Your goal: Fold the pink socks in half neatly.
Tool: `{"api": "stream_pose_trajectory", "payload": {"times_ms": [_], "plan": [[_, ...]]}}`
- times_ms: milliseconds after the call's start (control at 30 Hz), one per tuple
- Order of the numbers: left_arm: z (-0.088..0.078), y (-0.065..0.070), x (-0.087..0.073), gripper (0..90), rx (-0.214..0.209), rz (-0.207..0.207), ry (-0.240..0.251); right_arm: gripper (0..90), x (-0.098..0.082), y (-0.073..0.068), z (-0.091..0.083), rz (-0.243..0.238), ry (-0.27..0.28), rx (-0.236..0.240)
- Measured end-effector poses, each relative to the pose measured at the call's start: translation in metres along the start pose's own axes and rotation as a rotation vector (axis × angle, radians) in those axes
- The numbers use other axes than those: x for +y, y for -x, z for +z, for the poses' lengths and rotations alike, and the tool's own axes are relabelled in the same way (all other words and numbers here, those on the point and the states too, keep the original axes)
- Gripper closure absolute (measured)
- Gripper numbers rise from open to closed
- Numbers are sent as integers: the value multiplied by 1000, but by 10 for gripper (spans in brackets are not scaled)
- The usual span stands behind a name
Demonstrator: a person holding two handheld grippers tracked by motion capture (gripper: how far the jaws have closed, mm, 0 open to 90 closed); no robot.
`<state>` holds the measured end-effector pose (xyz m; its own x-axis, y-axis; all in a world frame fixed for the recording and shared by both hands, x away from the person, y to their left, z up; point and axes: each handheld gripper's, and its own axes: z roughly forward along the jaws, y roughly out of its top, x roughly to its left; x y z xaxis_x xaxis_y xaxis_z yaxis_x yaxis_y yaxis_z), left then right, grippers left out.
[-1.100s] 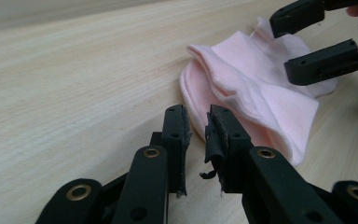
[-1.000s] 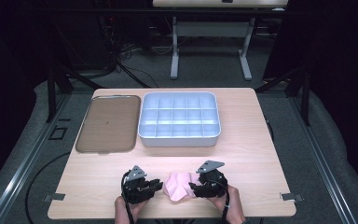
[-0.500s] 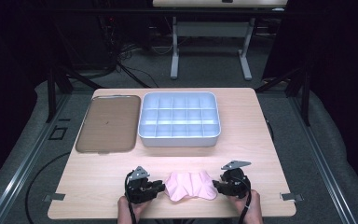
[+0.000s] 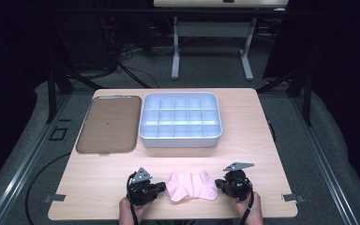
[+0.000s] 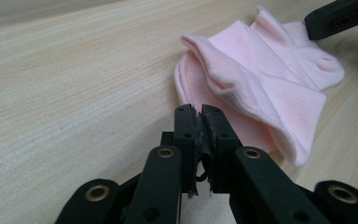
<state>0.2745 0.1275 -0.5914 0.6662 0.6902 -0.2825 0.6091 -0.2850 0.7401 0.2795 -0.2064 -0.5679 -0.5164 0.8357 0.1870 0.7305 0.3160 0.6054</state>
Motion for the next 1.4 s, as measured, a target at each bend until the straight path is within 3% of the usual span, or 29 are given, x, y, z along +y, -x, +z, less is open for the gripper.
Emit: {"api": "stream_pose_trajectory", "payload": {"times_ms": [167,433,533,733,1000,1133,1400], "plan": [[0,1,0,864,13,2,5,886,5,-5,-14,-1,37,24],[1,2,-1,888,24,1,6,888,25,-26,-37,-69,107,60],[1,3,-1,889,34,8,10,888,30,-31,-39,-79,126,81],[1,2,-1,891,31,-2,9,889,43,-50,-42,-152,141,129],[1,2,-1,890,30,-1,11,890,69,-85,-31,-271,125,167],[1,2,-1,890,29,-1,11,889,77,-101,-12,-336,66,177],[1,2,-1,889,31,6,12,893,79,-123,20,-374,-2,201]]}}
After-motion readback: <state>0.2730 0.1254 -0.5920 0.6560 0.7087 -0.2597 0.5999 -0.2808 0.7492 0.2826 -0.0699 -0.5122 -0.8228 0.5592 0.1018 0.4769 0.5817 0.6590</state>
